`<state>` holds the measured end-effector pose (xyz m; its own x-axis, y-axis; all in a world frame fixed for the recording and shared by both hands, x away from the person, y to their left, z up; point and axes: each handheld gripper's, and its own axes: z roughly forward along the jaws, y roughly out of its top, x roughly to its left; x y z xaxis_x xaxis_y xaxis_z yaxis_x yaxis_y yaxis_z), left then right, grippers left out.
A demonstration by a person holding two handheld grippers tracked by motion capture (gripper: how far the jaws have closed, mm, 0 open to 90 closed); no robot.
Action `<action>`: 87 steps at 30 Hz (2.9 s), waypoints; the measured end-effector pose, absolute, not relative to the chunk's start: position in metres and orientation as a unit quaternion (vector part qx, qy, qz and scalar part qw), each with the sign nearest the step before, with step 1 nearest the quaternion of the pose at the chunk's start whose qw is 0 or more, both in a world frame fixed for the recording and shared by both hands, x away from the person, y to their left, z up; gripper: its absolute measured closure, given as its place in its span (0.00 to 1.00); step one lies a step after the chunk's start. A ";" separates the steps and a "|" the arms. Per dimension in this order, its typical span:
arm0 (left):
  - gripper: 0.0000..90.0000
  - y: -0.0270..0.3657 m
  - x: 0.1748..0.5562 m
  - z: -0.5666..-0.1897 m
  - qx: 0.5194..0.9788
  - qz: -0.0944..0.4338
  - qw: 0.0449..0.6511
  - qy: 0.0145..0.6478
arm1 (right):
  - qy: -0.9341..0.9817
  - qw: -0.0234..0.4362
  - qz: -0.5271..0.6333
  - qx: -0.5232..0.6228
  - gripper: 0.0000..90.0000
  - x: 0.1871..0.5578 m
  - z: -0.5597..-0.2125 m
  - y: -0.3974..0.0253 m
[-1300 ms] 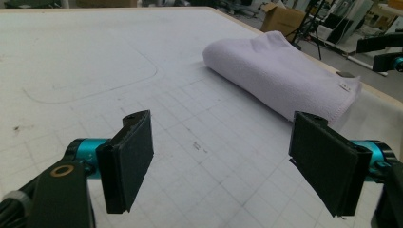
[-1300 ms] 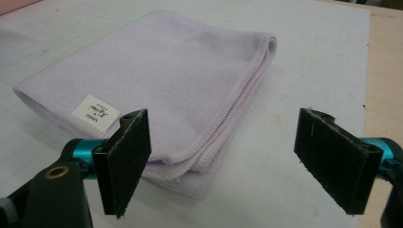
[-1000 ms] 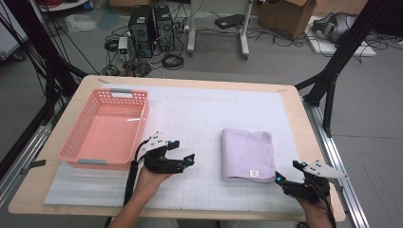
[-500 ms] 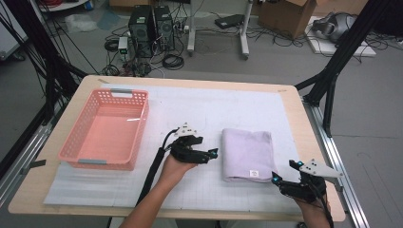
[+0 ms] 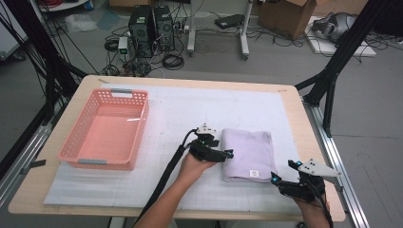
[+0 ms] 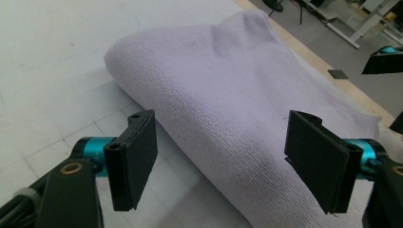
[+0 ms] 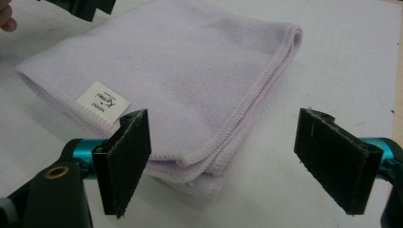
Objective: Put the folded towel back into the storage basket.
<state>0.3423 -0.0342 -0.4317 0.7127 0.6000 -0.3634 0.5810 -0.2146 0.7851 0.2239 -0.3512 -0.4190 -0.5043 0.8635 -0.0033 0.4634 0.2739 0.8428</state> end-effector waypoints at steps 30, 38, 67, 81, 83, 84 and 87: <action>0.79 -0.046 0.344 -0.454 0.784 -0.033 0.494 0.374 | 0.759 0.237 0.416 0.442 0.21 0.224 -0.421 -0.354; 0.81 -0.039 0.336 -0.444 0.774 -0.029 0.514 0.368 | 0.758 0.236 0.417 0.442 0.21 0.223 -0.420 -0.354; 0.82 0.057 0.313 -0.365 0.741 0.033 0.601 0.298 | 0.757 0.228 0.426 0.440 0.21 0.224 -0.419 -0.348; 0.82 0.091 0.304 -0.335 0.737 0.062 0.615 0.273 | 0.755 0.229 0.428 0.441 0.21 0.225 -0.418 -0.349; 0.83 0.096 0.304 -0.333 0.735 0.066 0.617 0.273 | 0.755 0.230 0.429 0.440 0.21 0.225 -0.418 -0.349; 0.83 0.098 0.303 -0.331 0.734 0.068 0.618 0.272 | 0.755 0.229 0.430 0.440 0.21 0.225 -0.417 -0.349; 0.83 0.105 0.303 -0.328 0.731 0.074 0.621 0.271 | 0.754 0.229 0.430 0.440 0.21 0.225 -0.417 -0.348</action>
